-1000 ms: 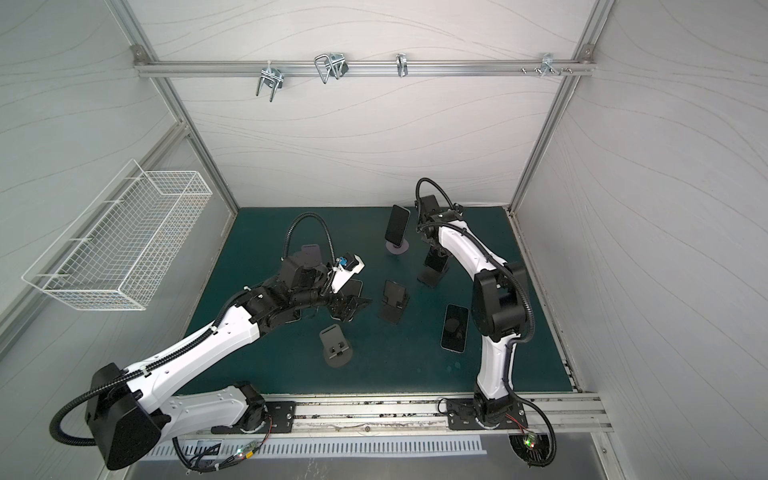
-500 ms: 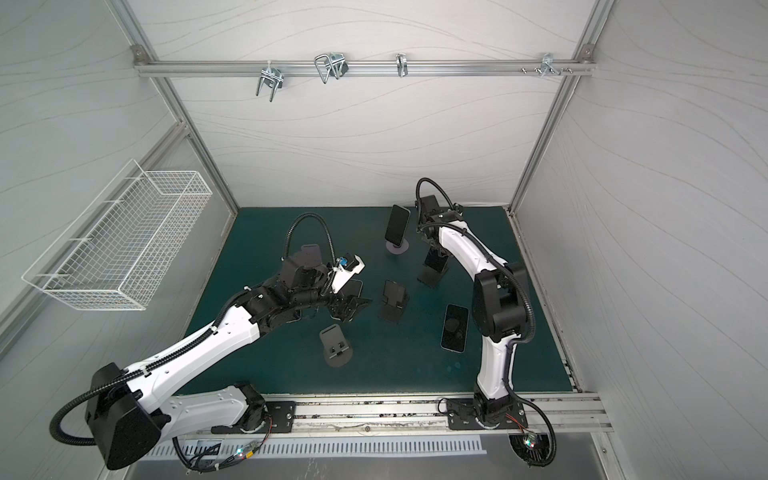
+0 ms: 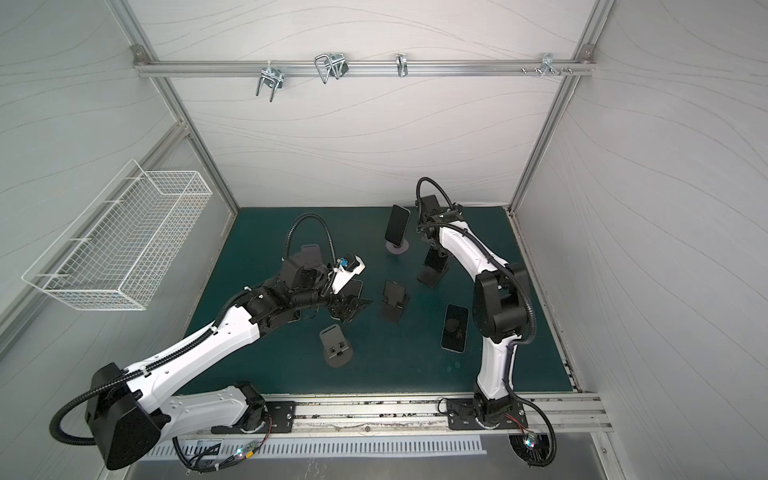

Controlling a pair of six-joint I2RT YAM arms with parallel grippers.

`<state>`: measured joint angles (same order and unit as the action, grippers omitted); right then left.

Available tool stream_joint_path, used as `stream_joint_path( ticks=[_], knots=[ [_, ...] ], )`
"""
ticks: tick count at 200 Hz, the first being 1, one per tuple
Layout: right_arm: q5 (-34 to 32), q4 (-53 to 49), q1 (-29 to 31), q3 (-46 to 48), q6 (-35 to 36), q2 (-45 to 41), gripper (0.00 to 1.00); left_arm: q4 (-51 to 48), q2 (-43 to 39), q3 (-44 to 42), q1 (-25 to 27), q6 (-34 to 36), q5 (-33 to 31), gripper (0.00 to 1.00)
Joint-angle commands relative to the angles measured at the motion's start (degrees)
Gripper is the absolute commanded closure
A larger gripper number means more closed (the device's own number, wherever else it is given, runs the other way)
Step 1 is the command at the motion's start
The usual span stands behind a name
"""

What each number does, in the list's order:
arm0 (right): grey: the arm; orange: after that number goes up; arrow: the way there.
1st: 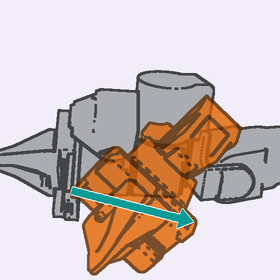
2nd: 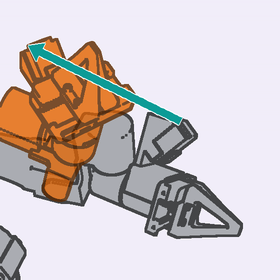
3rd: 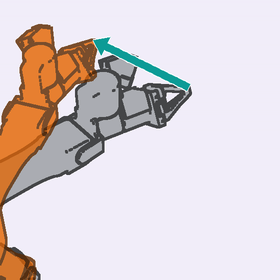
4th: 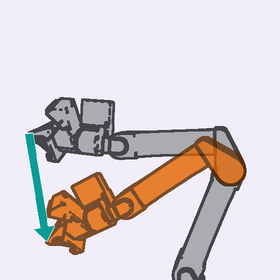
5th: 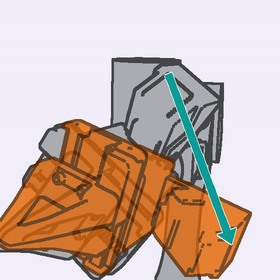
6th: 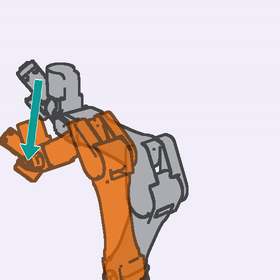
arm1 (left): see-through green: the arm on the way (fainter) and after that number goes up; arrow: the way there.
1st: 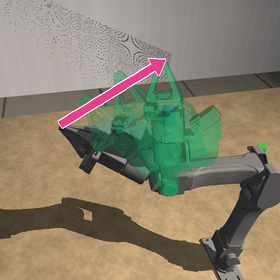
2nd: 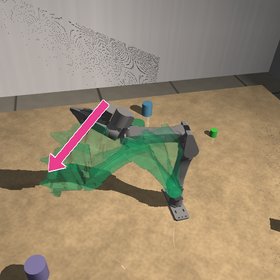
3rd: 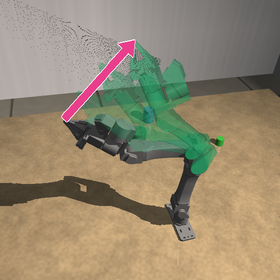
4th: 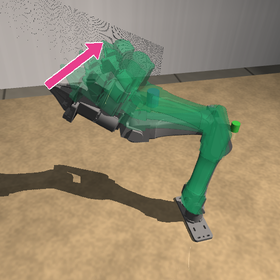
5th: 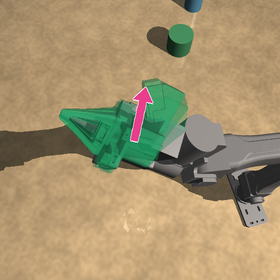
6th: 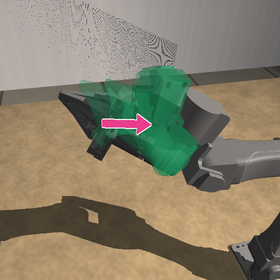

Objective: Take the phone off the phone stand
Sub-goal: 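Pull the pink-framed phone upward out of its stand with the right gripper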

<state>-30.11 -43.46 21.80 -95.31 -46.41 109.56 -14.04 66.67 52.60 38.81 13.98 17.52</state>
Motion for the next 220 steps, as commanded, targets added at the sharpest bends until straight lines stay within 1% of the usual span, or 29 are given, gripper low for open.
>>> stream_joint_path(
  ticks=[1,180,220],
  knots=[
    [-1.1,0.7,-0.4,0.2,0.5,-3.8,0.32,-0.1,-1.0,3.1,0.3,1.3,0.1,0.01],
    [-1.8,0.9,-0.1,1.0,2.5,-9.4,0.36,-3.0,-3.0,4.8,0.3,-0.3,-1.2,0.01],
    [-1.4,0.7,0.3,1.6,3.4,-11.2,0.36,-3.8,-2.9,7.0,0.2,-4.5,-1.9,0.01]
  ],
)
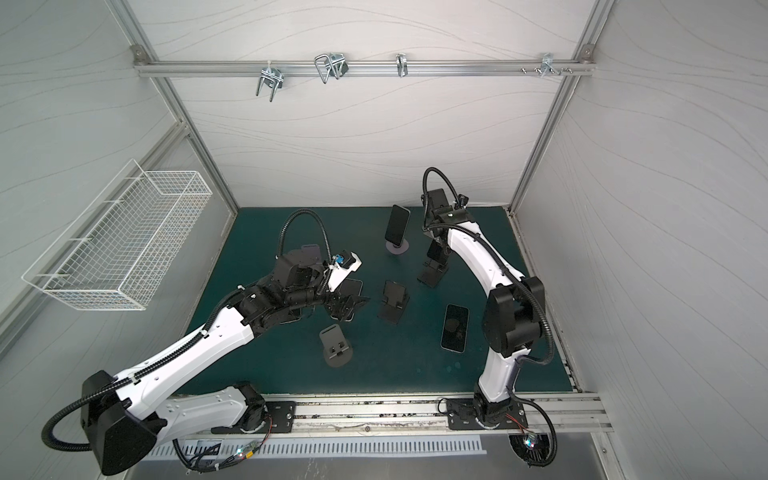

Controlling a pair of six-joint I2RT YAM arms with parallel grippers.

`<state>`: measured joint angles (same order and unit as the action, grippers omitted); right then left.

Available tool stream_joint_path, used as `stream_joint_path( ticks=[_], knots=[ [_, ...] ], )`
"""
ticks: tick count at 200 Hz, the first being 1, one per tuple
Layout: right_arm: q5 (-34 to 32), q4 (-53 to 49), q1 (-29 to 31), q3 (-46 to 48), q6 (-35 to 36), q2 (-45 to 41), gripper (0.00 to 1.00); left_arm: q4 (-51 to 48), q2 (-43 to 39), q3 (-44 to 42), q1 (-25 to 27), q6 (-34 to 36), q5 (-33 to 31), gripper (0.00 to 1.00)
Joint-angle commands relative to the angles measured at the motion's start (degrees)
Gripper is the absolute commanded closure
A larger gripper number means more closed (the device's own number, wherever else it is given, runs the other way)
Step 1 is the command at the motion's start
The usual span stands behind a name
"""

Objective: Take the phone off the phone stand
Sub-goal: 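Pull the pink-framed phone upward out of its stand with the right gripper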

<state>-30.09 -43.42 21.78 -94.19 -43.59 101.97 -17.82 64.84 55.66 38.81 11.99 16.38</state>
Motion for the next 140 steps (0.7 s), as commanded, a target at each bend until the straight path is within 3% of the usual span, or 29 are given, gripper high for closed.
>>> stream_joint_path(
  ticks=[1,140],
  knots=[
    [-1.5,0.7,0.4,0.5,0.6,-3.8,0.36,0.0,-1.1,4.0,0.3,-2.6,-0.8,0.01],
    [0.1,-1.5,4.2,9.1,1.2,-18.0,0.38,-3.9,-5.9,5.3,0.3,-17.8,-7.5,0.01]
  ],
)
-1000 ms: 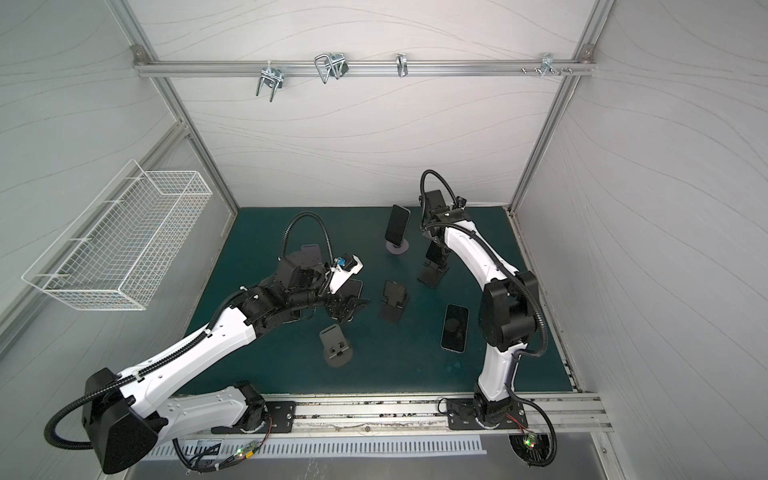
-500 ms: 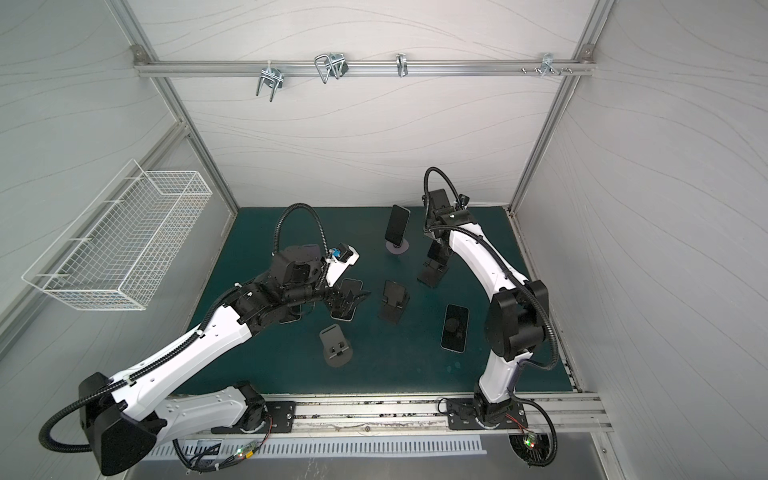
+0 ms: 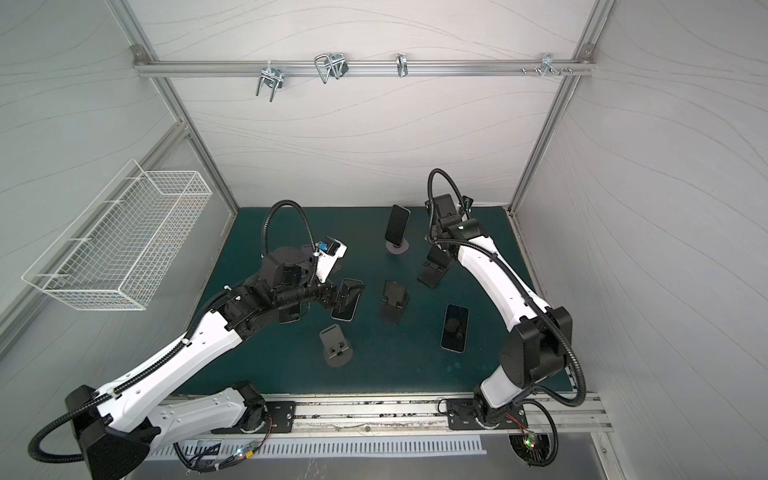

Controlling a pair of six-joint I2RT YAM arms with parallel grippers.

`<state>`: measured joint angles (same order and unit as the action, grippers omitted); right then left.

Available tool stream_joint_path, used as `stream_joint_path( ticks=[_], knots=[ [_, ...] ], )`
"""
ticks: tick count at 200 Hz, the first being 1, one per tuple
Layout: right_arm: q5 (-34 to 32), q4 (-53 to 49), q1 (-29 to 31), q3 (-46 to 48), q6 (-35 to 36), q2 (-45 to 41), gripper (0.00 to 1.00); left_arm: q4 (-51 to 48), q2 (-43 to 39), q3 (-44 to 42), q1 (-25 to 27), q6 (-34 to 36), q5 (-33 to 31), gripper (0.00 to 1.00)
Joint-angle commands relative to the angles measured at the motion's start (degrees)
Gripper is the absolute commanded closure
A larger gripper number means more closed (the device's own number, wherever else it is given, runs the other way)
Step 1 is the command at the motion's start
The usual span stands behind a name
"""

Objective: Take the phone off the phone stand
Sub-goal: 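Pull the pink-framed phone upward out of its stand with the right gripper, then carry the pink-framed phone back toward the robot with the right gripper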

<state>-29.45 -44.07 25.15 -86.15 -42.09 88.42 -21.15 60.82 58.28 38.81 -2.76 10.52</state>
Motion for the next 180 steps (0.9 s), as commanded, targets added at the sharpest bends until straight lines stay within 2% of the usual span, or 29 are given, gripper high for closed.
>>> stream_joint_path(
  ticks=[1,62,115,180],
  knots=[
    [-0.5,-0.8,0.8,1.2,-0.4,-4.6,0.38,-0.5,-2.0,2.7,0.3,-3.1,-1.7,0.01],
    [1.4,-3.3,3.3,6.3,-1.8,-12.1,0.39,-4.3,-4.7,2.0,0.3,-7.0,-2.8,0.02],
    [2.6,-6.1,7.9,11.9,-3.0,-18.0,0.39,-8.8,-9.7,-1.7,0.3,-8.1,-7.1,0.02],
    [3.7,-9.1,10.8,18.2,-5.4,-24.6,0.39,-10.8,-11.7,-3.0,0.3,-14.4,-7.7,0.02]
  ],
)
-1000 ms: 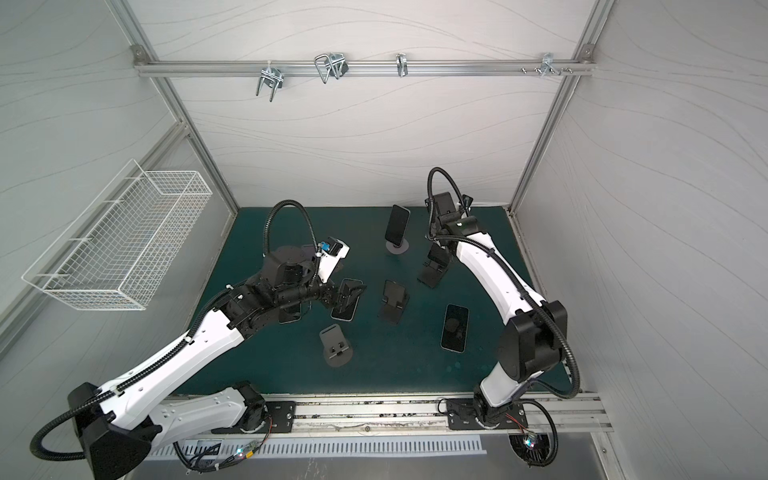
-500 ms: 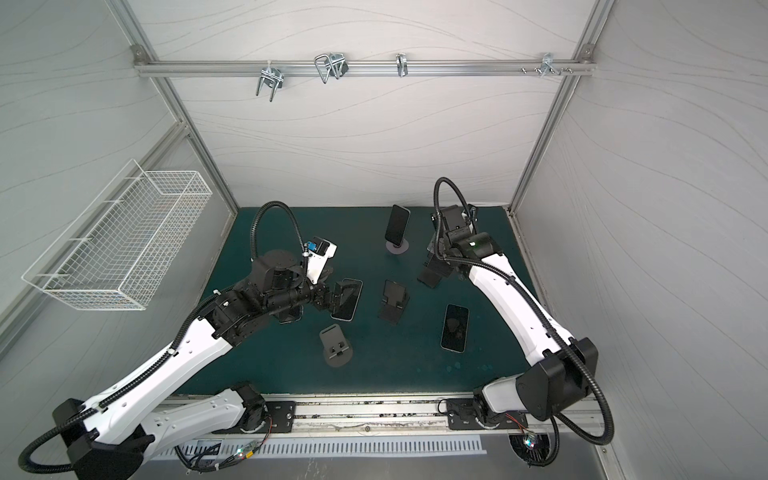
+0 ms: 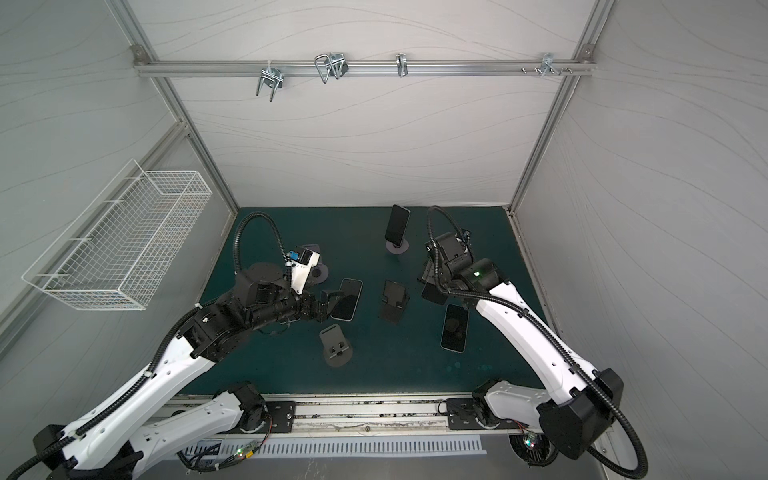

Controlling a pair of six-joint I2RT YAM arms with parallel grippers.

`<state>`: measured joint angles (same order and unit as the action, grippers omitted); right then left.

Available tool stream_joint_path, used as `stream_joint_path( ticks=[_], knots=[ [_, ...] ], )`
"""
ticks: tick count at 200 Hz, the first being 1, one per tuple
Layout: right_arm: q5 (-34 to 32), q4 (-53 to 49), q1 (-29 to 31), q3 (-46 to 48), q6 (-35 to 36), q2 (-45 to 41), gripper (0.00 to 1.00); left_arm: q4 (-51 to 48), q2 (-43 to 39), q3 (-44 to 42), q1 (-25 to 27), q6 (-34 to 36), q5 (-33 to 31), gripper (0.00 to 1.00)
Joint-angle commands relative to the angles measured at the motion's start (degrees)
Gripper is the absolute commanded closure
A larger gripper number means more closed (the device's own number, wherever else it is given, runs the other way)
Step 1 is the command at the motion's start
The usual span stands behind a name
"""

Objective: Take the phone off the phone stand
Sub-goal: 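Carry the pink-framed phone back toward the robot with the right gripper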

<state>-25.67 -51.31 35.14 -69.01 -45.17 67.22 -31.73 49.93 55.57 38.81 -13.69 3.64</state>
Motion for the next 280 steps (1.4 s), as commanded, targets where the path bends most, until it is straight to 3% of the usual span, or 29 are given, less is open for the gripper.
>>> stream_joint_path(
  ticks=[1,105,216,280],
  knots=[
    [-0.1,-1.9,0.9,1.2,-2.3,-3.6,0.39,-0.3,-0.8,-0.3,0.3,-3.5,-0.8,0.02],
    [5.7,-6.9,5.4,6.6,-5.7,-8.5,0.39,0.0,1.6,-1.1,0.3,-7.8,-0.6,0.02],
    [13.4,-6.9,13.4,14.0,-13.0,-7.8,0.38,-0.6,1.8,-2.4,0.3,-9.9,-0.4,0.02],
    [18.7,-4.9,14.4,15.5,-13.0,-4.6,0.38,-0.8,1.8,-2.6,0.2,-10.1,-0.1,0.02]
  ],
)
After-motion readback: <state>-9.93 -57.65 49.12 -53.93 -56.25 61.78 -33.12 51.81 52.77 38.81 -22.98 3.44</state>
